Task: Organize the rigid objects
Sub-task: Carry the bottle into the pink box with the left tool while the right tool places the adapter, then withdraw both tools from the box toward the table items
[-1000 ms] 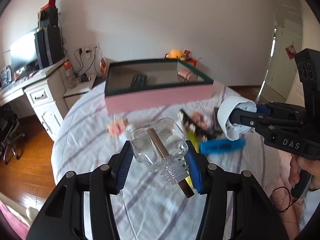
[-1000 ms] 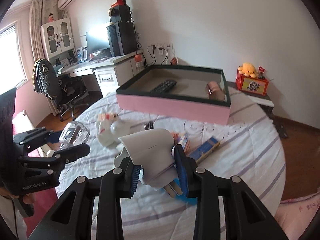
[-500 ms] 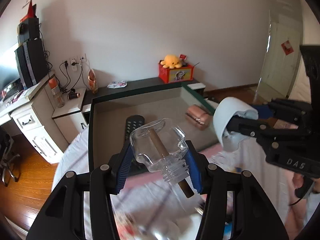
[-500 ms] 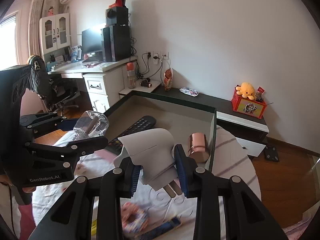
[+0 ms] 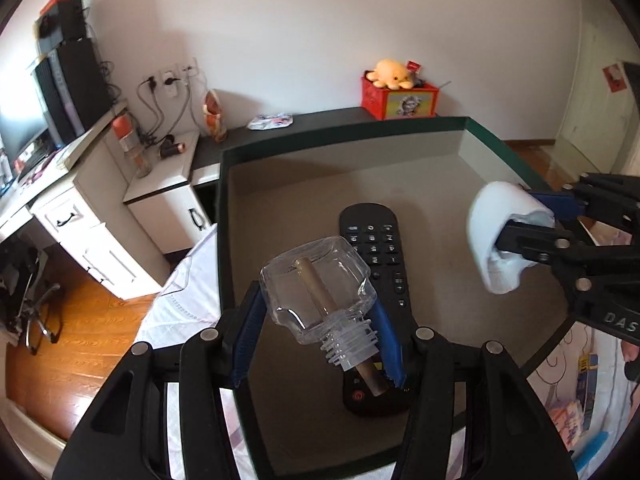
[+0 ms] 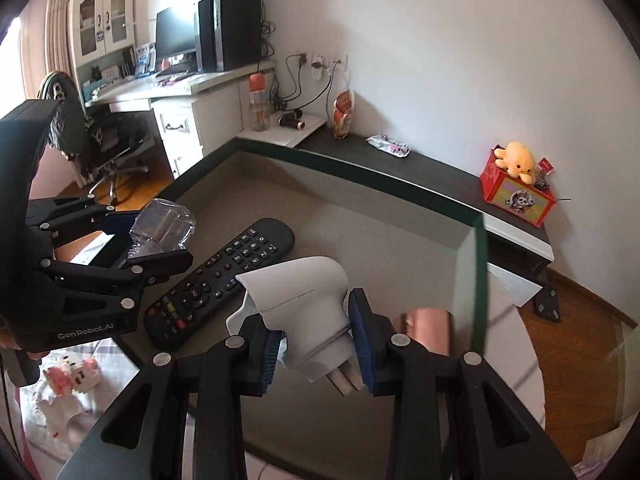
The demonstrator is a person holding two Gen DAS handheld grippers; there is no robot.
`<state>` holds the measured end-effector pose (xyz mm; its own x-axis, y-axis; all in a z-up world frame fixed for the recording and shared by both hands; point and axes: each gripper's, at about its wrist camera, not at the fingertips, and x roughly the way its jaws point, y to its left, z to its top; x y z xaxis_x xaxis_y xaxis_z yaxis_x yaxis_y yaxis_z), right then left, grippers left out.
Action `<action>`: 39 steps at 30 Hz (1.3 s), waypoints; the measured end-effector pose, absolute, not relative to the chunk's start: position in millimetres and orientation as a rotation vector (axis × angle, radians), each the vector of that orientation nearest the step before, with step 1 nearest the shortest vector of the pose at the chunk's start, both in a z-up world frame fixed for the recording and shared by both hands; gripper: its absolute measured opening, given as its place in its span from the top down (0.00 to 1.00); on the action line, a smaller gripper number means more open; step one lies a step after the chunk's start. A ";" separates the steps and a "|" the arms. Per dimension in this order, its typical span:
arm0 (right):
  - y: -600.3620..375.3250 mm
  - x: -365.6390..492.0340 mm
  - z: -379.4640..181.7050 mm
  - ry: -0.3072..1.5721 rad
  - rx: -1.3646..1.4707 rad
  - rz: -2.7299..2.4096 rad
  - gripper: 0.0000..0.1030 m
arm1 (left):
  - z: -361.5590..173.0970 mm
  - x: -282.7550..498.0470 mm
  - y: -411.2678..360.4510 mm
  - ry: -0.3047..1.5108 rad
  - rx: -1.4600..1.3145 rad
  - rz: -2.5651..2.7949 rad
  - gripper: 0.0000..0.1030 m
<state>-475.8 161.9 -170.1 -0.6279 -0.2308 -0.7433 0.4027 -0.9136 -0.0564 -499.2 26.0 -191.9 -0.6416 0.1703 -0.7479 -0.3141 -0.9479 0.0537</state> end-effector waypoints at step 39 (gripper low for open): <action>162.5 -381.6 -126.2 0.329 0.976 -2.771 0.23 | -137.9 -384.6 26.4 0.256 -1.017 2.756 0.05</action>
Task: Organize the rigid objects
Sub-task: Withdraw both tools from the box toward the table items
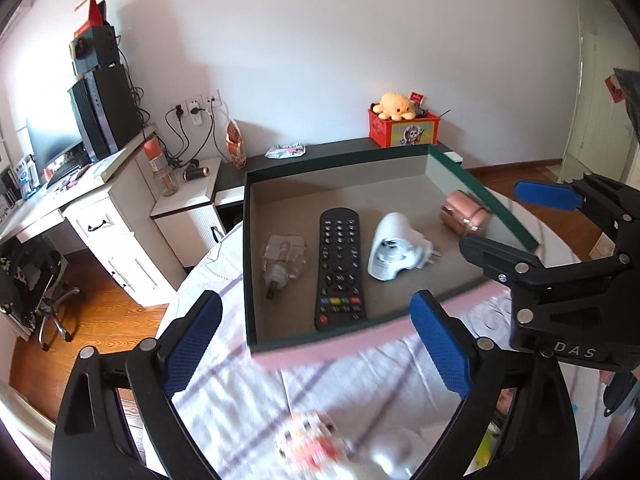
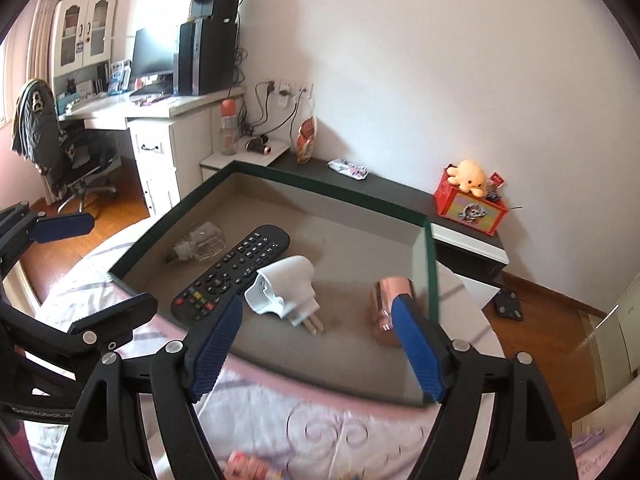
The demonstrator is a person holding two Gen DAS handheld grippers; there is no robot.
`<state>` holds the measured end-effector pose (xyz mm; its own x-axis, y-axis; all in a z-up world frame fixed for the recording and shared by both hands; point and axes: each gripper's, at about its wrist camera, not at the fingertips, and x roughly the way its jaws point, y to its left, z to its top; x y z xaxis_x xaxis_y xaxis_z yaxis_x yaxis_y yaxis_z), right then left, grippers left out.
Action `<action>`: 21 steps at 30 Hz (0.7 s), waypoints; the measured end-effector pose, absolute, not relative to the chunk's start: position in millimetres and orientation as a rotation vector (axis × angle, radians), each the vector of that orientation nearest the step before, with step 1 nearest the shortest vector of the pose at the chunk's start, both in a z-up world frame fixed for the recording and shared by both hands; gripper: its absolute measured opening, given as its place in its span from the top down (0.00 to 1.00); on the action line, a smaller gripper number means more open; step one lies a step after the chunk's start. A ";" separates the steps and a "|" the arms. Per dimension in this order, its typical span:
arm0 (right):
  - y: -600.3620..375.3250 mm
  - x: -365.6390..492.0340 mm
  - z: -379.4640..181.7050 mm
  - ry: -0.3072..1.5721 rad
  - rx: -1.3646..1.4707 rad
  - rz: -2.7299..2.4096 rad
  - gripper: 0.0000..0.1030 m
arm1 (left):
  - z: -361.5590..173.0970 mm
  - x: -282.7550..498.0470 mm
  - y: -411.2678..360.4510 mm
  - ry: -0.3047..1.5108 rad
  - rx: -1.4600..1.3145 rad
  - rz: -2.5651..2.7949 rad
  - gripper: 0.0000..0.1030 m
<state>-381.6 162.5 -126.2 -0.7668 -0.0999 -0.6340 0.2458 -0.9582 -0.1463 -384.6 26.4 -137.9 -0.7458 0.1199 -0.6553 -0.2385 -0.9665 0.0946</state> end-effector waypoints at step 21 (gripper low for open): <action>205.7 -186.4 -93.6 0.096 0.755 -2.920 0.19 | -104.0 -191.3 5.1 0.116 -0.793 2.864 0.00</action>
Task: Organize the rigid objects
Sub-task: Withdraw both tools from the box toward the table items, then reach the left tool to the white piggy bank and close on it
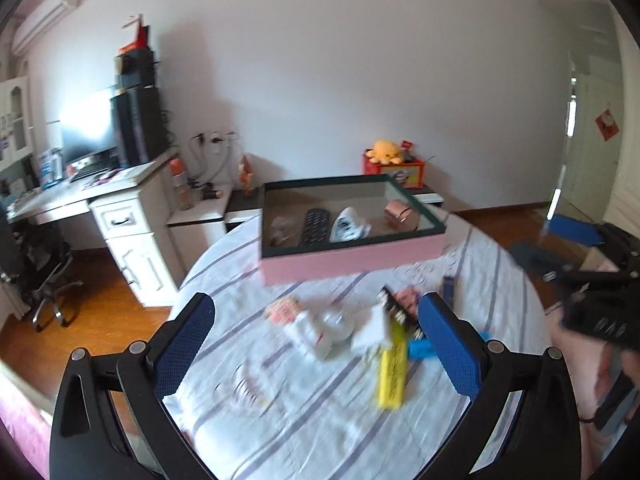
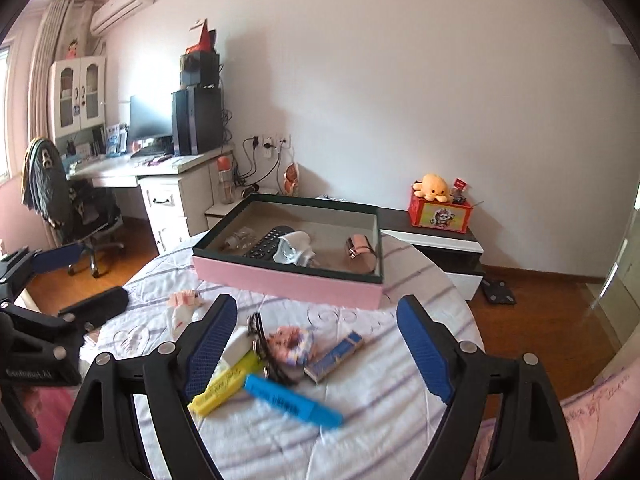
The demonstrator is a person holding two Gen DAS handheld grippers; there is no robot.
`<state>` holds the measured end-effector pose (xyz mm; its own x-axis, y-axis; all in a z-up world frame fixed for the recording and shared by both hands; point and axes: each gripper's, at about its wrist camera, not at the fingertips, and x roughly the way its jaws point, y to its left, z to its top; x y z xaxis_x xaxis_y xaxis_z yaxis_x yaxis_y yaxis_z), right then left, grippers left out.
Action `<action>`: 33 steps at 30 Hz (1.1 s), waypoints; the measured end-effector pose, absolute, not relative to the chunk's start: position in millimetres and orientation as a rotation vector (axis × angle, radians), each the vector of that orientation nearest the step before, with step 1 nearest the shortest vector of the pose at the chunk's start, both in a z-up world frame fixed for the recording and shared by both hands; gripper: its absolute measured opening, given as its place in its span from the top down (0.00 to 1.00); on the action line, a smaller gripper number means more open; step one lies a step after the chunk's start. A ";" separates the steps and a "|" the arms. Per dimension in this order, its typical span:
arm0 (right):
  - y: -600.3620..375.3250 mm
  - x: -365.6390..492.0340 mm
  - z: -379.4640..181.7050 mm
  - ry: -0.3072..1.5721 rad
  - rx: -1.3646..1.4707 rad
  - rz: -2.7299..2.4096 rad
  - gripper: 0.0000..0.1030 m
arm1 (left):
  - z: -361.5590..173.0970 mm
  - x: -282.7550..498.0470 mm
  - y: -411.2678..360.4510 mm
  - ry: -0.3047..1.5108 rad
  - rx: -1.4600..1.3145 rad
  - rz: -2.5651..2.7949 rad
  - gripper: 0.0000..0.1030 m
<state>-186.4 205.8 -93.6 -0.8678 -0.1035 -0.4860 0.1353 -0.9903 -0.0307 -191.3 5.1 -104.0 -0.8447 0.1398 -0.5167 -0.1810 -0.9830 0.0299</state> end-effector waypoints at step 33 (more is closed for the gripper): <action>256.4 -226.7 -190.0 -0.089 1.090 -2.861 0.18 | -206.8 -262.0 -2.3 0.063 -1.171 2.745 0.00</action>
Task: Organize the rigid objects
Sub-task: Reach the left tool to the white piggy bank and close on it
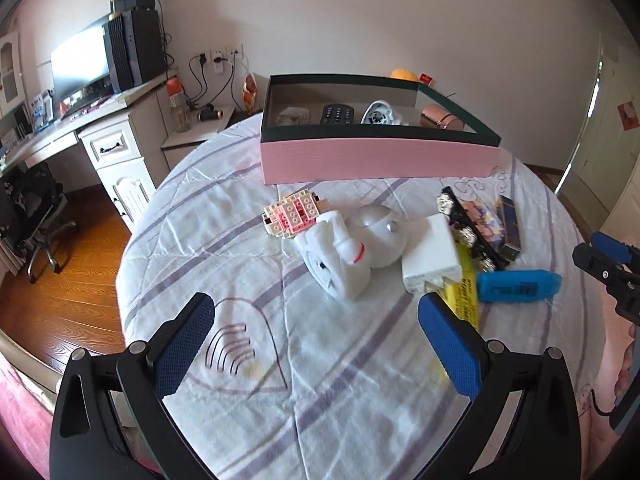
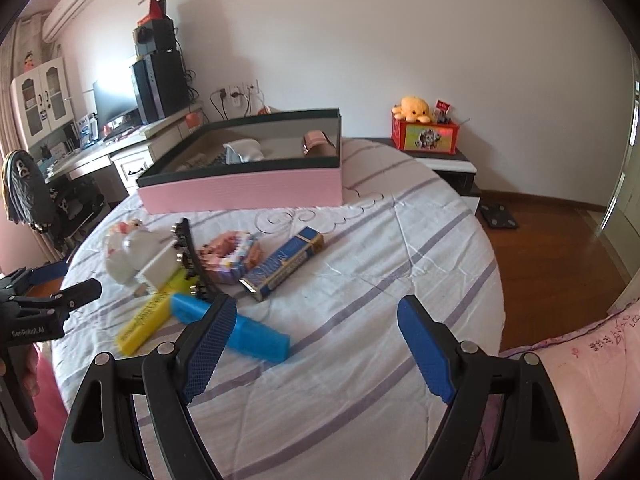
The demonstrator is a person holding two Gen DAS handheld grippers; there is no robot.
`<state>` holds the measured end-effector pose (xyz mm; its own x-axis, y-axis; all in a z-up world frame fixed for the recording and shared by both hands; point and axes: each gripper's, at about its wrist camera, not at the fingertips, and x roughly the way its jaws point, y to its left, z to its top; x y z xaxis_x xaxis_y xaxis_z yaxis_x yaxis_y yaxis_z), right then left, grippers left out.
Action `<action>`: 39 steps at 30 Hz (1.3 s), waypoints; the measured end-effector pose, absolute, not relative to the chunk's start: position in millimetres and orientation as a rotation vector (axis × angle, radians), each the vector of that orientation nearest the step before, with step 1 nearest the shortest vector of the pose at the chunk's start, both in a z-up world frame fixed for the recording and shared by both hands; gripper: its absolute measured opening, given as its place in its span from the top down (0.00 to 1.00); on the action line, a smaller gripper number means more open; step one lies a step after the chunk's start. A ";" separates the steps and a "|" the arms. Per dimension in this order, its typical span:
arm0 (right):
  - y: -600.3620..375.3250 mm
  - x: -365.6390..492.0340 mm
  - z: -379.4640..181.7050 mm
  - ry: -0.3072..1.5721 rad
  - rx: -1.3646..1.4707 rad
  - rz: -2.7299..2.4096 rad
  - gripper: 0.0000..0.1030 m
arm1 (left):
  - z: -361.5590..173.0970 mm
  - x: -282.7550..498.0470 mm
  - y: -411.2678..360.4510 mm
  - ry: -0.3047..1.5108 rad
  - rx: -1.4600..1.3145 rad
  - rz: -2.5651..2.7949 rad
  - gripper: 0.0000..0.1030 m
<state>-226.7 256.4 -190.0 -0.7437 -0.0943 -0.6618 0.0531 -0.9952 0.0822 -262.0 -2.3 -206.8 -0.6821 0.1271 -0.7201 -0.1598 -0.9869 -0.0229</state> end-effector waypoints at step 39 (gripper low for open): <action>221.1 -293.4 -220.5 0.029 1.290 -2.750 0.18 | -227.9 -270.8 -3.1 0.144 -1.205 2.737 0.57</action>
<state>-293.4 221.1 -220.5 -0.6347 -0.0859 -0.7680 0.1018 -0.9944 0.0271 -270.8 -3.1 -227.9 -0.6668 0.0957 -0.7390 -0.1728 -0.9846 0.0283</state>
